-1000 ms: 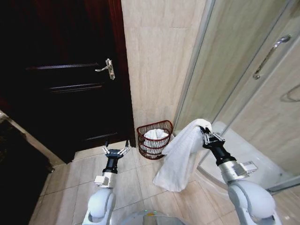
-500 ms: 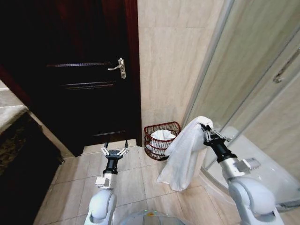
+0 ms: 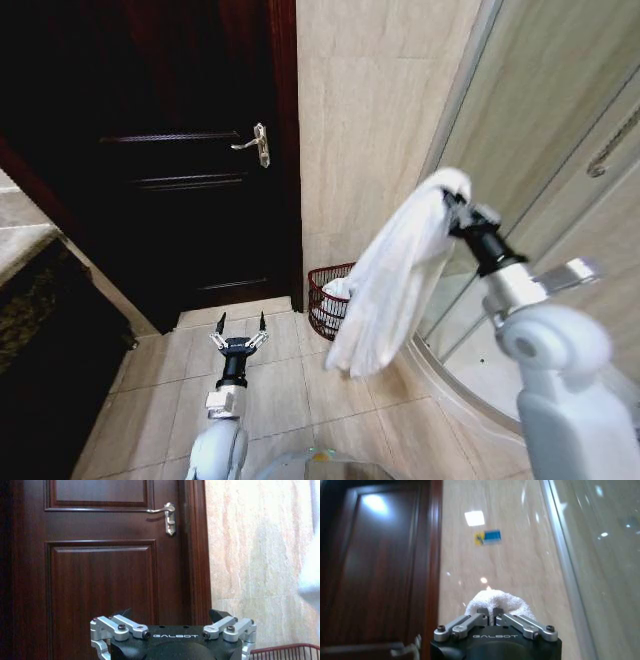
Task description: Discard the used towel into the hamper.
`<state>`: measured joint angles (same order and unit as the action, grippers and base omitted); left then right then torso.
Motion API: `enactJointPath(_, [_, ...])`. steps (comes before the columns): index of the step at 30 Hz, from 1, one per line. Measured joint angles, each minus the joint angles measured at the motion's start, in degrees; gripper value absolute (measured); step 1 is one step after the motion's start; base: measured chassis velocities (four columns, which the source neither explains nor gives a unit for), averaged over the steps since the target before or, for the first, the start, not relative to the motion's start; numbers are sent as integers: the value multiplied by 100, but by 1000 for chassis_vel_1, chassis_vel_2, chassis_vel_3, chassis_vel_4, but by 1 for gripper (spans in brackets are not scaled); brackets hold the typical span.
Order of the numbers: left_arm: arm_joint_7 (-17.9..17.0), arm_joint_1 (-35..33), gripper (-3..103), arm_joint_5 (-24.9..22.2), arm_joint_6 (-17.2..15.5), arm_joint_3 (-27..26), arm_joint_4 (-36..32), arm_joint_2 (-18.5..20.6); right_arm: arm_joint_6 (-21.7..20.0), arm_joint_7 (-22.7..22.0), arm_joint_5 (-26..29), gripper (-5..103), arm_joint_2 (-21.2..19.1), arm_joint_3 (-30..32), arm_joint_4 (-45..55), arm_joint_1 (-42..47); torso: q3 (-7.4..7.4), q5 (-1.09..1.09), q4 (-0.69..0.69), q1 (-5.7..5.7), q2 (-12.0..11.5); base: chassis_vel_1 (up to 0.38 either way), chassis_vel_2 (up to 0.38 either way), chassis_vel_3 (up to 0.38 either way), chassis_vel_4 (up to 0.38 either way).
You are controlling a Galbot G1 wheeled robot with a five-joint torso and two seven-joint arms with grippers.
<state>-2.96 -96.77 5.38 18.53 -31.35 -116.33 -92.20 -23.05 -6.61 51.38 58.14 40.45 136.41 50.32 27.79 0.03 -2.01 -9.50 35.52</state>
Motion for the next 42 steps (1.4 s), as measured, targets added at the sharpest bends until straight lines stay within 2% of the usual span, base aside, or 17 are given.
enactJointPath(1, [0,3,100,47,29,0,8,-1,-52,-159,306,4,-165,-42,-4,-338,-1,-3,-3,0,-1,0,0,0,0])
enactJointPath(2, [0,3,100,47,29,0,8,-1,-52,-159,306,4,-165,-42,-4,-338,-1,-3,-3,0,-1,0,0,0,0])
enactJointPath(4, [-4,29,100,121,94,-10,36,0,-82,-294,571,4,-400,-222,-156,-918,-3,-7,0,1,-1,0,0,0,0])
enactJointPath(7, [-16,72,100,174,144,-30,48,2,-83,-403,609,4,-540,-627,-633,-1649,-3,-2,0,1,-4,0,0,0,0])
enactJointPath(9, [-35,111,100,184,156,-47,46,2,-83,-504,534,4,-558,-1147,-1260,-2447,-2,2,-1,1,-7,0,0,0,0])
enactJointPath(10, [-35,111,100,184,156,-47,46,2,-83,-504,534,4,-558,-1147,-1260,-2447,-2,2,-1,1,-7,0,0,0,0])
enactJointPath(11, [-43,130,100,183,156,-56,41,1,-94,-580,486,4,-529,-1494,-1630,-3024,-2,1,-3,1,-9,0,0,0,0])
enactJointPath(12, [-51,146,100,183,156,-66,35,2,-103,-608,429,4,-497,-1744,-1880,-3415,-4,-7,-3,1,-8,0,0,0,0])
enactJointPath(13, [-55,157,100,180,156,-72,25,2,-104,-602,315,4,-462,-2009,-2146,-3769,-5,-10,-3,3,-8,0,0,0,0])
enactJointPath(14, [-55,157,100,180,156,-72,25,2,-104,-602,315,4,-462,-2009,-2146,-3769,-5,-10,-3,3,-8,0,0,0,0])
enactJointPath(18, [-76,162,100,144,147,-90,-28,4,-119,-426,-166,4,-234,-2800,-3165,-4842,-5,-3,-2,3,-9,0,0,0,0])
enactJointPath(23, [-84,164,100,89,134,-114,-73,4,-136,-434,-344,4,44,-3072,-3801,-5352,-8,-7,-1,5,-10,0,0,0,0])
enactJointPath(26, [-86,159,100,22,123,-141,-108,6,-92,-428,-523,4,292,-3140,-4243,-5523,-6,-1,-1,4,-12,0,0,0,0])
enactJointPath(30, [-89,150,100,4,123,-151,-113,6,-36,-389,-760,4,427,-3165,-4448,-5544,-8,-5,-1,5,-12,0,0,0,0])
enactJointPath(34, [-98,147,100,-65,125,-156,-129,7,138,-201,-1305,4,669,-3292,-5122,-5785,-6,0,-3,4,-14,0,0,0,0])
enactJointPath(37, [-98,176,100,-100,123,-165,-132,6,179,-152,-1478,4,770,-3406,-5463,-6101,-9,-8,-2,5,-13,0,0,0,0])
enactJointPath(42, [-102,261,100,-134,102,-178,-126,7,175,-56,-1632,4,910,-3646,-5833,-6307,-10,-3,-1,5,-14,0,0,0,0])
